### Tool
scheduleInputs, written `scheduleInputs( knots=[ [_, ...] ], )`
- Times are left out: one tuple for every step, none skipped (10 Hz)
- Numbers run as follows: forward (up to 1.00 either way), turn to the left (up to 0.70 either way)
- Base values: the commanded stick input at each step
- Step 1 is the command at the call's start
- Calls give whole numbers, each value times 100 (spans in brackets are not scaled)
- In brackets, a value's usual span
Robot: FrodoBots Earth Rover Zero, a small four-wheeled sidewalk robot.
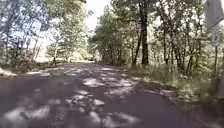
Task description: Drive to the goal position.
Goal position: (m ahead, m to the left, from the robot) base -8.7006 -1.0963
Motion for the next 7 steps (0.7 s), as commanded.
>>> scheduleInputs(
  knots=[
    [0,0],
    [0,0],
    [0,0],
    [0,0],
    [0,0],
    [0,0],
    [45,0]
  ],
)
